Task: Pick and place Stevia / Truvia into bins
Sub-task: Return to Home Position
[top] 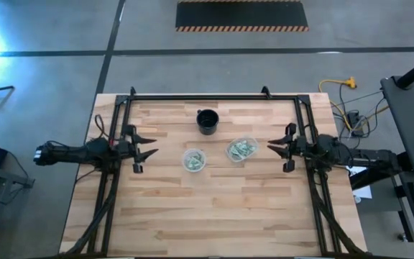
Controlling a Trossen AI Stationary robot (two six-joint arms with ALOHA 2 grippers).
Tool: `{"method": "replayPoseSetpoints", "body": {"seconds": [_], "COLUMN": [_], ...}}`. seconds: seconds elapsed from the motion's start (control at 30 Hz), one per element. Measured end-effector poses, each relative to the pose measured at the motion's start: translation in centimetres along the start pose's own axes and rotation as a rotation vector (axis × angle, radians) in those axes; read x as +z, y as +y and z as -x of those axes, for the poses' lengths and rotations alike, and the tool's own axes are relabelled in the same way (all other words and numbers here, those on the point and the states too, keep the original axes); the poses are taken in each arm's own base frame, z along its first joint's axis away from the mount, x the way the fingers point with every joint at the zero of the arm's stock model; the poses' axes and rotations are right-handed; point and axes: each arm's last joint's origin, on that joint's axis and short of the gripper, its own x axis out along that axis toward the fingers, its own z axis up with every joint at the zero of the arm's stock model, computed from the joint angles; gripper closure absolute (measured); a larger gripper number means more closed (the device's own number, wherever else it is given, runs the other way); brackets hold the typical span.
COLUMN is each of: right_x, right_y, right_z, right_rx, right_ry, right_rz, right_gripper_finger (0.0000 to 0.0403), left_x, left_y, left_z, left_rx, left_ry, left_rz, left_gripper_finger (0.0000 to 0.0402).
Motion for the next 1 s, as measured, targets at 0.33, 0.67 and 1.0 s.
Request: {"method": "replayPoseSetpoints", "body": {"seconds": [0.33,0.67,1.0], "right_x": [-0.4,-0.8,-1.1], "right_y": [0.0,0.0,0.0], "right_z": [0.0,0.0,0.0], "right_rx": [-0.004,-0.002,0.004], "right_ry": [0.045,0.088,0.12], "right_rz": [0.011,0.058,0.081], "right_gripper_finger": [0.0335,0.0335,0.0335], "left_x": [-0.7,-0.9,-1.3], "left_y": [-0.2,-0.3,-0.5], "left_z": [0.0,-0.1,-0.3], "left_rx": [-0.041,-0.058,-0.065], "left_ry": [0.06,0.078,0.114], "left_rz": [-0.001,-0.025,-0.034], "left_gripper_finger": [0.0256,0.0256,0.0256]}}
